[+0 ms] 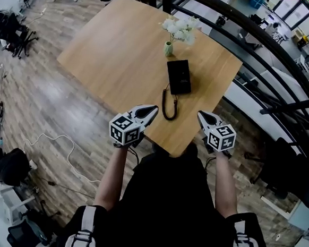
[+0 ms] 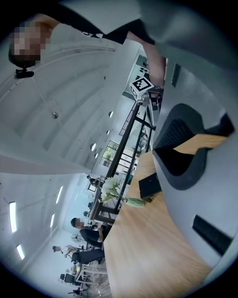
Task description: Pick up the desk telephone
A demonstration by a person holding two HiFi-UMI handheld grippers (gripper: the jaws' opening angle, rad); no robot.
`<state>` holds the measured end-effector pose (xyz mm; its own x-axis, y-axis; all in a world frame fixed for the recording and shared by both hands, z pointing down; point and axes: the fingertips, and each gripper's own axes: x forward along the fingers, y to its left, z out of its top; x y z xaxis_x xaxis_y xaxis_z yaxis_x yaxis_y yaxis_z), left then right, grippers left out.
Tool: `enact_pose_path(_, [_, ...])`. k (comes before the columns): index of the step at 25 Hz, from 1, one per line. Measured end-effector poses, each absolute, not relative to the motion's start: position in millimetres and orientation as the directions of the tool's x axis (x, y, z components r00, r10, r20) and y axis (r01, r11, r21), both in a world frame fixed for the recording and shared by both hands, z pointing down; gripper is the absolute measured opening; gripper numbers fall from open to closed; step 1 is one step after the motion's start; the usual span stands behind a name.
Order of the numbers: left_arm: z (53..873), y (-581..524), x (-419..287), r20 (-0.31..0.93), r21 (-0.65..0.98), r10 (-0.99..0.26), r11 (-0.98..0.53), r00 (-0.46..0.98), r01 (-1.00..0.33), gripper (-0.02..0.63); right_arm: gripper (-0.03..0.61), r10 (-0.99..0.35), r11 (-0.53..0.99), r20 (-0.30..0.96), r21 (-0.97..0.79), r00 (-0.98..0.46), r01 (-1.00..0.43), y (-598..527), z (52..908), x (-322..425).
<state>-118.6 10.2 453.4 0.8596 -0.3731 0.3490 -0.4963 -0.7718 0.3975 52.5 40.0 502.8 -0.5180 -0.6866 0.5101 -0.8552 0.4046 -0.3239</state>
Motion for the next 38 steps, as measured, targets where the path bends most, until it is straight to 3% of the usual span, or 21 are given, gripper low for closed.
enact_pose_path(9, [474,10,-118,0.390,0.436,-0.329,-0.757,0.860,-0.487,0.021,0.023,-0.655,0.384,0.550,-0.349,-0.519,-0.855,55,526,43])
enact_pose_path(28, [512,-48,-67,0.470,0.495,-0.461,-0.569,0.753,-0.657,0.021,0.023,-0.448,0.529,0.585,-0.436,-0.676,-0.728,-44,575,103])
enact_pose_path(38, [543,-91,-47,0.471,0.527,-0.464,-0.534,0.750,-0.661,0.021,0.023,-0.378,0.568,0.603,-0.449,-0.703,-0.690,-81,601,98])
